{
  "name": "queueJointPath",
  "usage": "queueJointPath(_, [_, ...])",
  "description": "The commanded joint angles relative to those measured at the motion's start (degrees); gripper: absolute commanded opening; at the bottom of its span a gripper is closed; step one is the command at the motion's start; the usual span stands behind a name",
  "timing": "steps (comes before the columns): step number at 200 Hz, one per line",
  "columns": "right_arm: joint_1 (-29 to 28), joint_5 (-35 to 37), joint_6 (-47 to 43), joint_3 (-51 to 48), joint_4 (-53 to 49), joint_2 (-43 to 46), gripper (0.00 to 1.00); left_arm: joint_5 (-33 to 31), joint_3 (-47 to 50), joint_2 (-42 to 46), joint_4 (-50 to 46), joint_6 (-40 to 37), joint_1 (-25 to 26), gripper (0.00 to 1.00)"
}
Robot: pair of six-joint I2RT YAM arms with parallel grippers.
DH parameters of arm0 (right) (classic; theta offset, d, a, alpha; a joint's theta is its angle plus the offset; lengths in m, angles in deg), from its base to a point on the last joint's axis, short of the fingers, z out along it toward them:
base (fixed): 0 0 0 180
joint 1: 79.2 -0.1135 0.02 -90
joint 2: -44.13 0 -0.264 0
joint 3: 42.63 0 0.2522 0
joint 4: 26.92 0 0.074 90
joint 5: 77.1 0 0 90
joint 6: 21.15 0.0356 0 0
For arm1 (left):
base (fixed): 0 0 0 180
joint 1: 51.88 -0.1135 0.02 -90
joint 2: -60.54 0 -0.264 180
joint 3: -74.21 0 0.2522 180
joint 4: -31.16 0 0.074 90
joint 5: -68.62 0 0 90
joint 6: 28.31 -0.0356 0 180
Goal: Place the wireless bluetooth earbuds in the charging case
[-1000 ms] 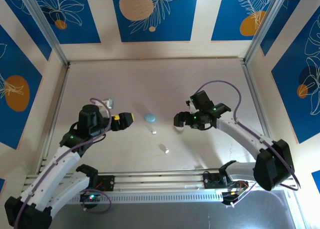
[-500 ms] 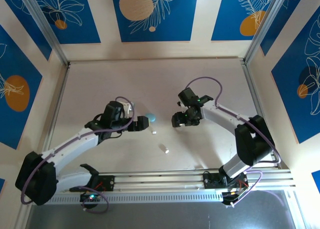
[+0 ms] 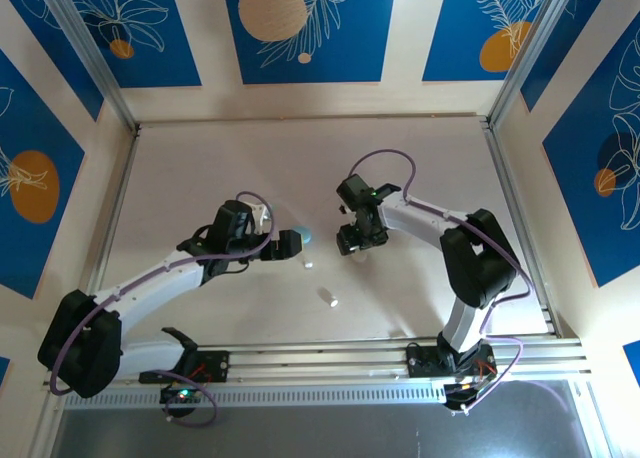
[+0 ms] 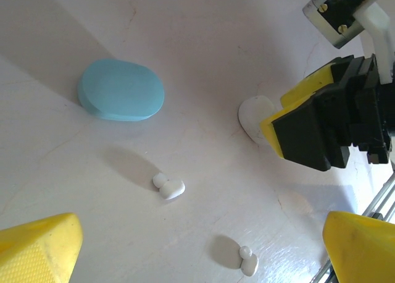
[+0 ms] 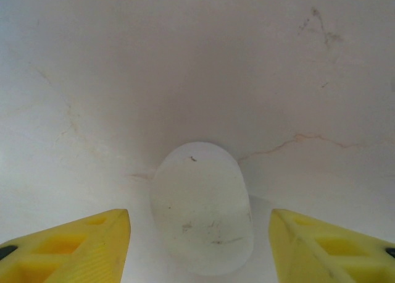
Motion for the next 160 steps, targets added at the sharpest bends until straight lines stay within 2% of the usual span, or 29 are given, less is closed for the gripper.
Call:
queueJointPath(1, [-0.26, 1.15, -0.84, 1.75, -2.63, -1.84, 0.61, 1.03, -1.47, -0.27, 1.40, 0.10, 0.49, 1.00])
queueJointPath(87, [1.27, 0.30, 1.20, 2.48, -3.97, -3.25, 0.56, 0.68, -1.05, 0.21, 1.17, -0.25, 0.51, 1.00])
queueJointPath(109, [1.41, -0.08, 1.35, 2.42, -3.82, -3.16, 0.52, 0.69, -0.94, 0.35, 1.18, -0.18, 0.51, 1.00])
queueJointPath(160, [1.50, -0.53, 1.71, 2.32, -3.95, -2.94, 0.48, 0.48, -0.76, 0.74, 1.08, -0.17, 0.48, 1.00])
